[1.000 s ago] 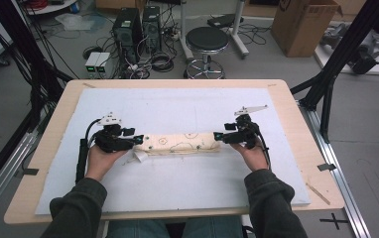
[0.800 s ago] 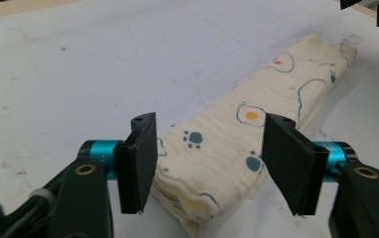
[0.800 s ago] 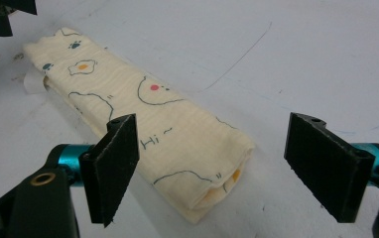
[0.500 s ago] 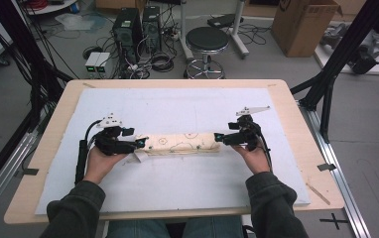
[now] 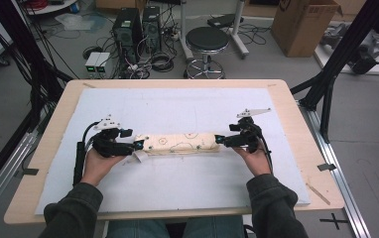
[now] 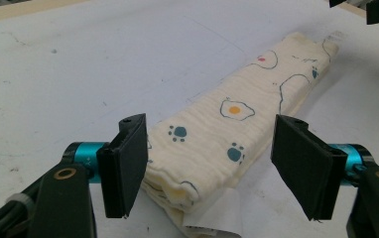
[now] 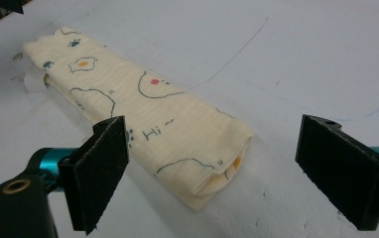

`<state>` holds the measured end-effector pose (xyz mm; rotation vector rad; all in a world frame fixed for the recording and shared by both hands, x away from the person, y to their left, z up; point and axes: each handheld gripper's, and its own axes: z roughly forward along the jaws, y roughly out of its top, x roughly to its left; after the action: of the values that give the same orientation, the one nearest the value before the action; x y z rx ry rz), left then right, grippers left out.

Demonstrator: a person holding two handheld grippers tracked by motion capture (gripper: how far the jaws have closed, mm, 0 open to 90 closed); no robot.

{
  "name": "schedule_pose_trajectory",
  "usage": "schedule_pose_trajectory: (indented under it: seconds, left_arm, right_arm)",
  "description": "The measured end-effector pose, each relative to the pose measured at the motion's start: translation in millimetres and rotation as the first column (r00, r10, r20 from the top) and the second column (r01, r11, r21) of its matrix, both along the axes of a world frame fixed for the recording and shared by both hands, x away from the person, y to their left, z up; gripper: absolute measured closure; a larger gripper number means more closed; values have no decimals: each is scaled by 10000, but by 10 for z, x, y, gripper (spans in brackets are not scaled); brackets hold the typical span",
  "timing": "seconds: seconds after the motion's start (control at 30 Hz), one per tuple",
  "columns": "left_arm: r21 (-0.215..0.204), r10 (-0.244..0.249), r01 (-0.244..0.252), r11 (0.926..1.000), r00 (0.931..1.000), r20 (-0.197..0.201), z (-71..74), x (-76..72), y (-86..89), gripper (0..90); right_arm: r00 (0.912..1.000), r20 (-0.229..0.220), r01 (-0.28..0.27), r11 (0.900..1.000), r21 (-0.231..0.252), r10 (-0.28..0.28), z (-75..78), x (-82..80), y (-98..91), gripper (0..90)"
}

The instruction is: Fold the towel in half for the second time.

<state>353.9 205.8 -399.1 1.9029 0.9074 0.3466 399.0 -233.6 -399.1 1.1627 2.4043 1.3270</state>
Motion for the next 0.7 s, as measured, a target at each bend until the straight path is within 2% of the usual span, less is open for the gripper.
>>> schedule_pose_trajectory:
  seconds: [0.7]
  left_arm:
    - [-40, -21, 22, 10000, 10000, 72, 23, -74, 33, 299]
  right_arm:
    - [9997, 203, -165, 9998, -113, 167, 48, -82, 16, 125]
